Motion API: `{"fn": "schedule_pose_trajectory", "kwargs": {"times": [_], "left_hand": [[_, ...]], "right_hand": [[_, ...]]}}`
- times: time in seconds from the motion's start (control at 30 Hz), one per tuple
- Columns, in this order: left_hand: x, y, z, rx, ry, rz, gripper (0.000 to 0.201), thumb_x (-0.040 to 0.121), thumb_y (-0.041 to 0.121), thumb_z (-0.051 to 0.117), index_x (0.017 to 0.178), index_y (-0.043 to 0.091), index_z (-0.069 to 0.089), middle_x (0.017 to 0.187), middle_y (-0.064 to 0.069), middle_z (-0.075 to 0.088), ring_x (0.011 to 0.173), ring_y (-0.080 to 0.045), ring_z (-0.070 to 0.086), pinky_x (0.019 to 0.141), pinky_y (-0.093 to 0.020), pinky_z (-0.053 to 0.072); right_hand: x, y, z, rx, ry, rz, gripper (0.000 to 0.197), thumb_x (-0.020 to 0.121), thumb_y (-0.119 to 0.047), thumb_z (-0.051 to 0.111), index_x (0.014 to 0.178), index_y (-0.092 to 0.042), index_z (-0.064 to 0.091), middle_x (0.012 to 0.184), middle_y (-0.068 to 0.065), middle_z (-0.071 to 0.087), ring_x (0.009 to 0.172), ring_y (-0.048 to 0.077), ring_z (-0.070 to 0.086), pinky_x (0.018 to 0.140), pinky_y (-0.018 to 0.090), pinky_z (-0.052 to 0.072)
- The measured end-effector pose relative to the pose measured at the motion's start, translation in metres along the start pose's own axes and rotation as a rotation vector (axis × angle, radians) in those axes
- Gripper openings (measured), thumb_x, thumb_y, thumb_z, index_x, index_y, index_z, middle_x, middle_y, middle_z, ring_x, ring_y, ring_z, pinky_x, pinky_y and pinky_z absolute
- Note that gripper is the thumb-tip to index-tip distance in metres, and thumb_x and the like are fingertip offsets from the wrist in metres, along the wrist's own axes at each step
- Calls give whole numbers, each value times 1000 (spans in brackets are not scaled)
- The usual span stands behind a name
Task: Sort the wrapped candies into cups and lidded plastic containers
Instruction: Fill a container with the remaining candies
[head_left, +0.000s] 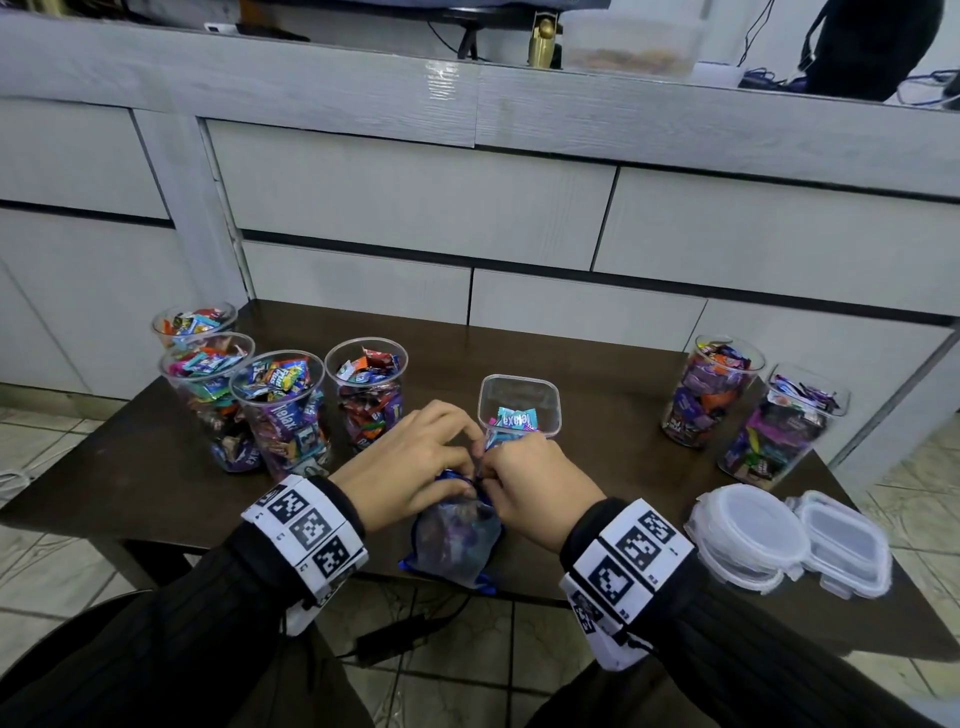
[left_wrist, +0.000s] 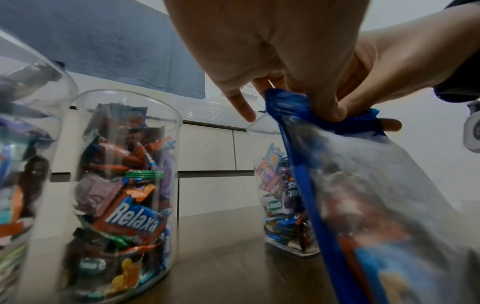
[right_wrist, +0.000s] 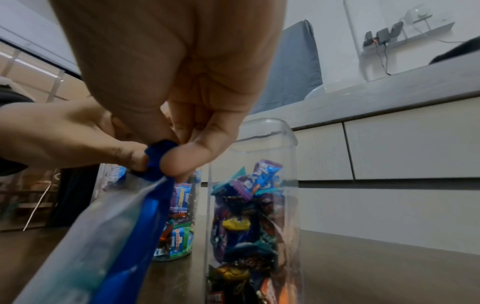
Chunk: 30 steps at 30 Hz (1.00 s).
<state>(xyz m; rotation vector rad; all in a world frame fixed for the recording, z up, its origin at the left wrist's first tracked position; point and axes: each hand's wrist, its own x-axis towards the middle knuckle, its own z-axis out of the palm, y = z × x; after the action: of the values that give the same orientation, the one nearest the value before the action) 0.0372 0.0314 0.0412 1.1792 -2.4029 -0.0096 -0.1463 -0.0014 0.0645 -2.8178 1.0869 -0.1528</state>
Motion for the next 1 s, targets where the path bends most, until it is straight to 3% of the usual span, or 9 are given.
{"fn": "schedule_pose_trajectory", "kwargs": {"times": [0.27,0.4,0.53,0.67,0.83,1.0], "left_hand": [[-7,-7,3,-148,34,-8,7,89,18,69,86,12,67,105,3,53,104,-5,40,89,-22,37],[-14,-7,3,-139,103,-6,7,86,21,73,87,15,71,105,4,56,99,-9,52,84,-24,45],[-12,-4,2,-92,60,38,7,84,14,75,89,10,73,108,-5,62,99,-13,61,83,-29,53],[-5,2,4,-19,20,40,6,87,11,69,91,7,68,110,-7,59,100,-17,58,81,-35,52],[-1,7,13,47,29,34,7,87,9,67,86,3,64,107,-11,60,94,-26,57,77,-43,51],[-8,15,25,57,64,84,23,93,29,52,90,11,66,107,-4,63,99,-18,55,82,-33,44]], "right_hand": [[-1,-8,8,52,48,62,16,91,-19,49,94,-8,61,97,16,61,91,34,58,71,34,48],[-2,2,6,224,17,33,11,92,-21,50,93,-17,61,95,7,64,91,25,58,75,36,49],[0,6,9,279,-54,17,15,94,-22,53,100,-14,64,101,7,64,96,23,57,80,32,44],[0,9,5,264,-44,36,12,92,-18,53,94,-12,64,98,9,64,95,26,58,80,33,46],[-6,-4,8,129,13,115,18,91,-15,45,98,-9,61,100,14,62,93,33,59,77,38,51],[-8,0,5,43,55,199,18,90,-14,46,102,-10,59,100,14,61,94,36,59,70,34,45]]}}
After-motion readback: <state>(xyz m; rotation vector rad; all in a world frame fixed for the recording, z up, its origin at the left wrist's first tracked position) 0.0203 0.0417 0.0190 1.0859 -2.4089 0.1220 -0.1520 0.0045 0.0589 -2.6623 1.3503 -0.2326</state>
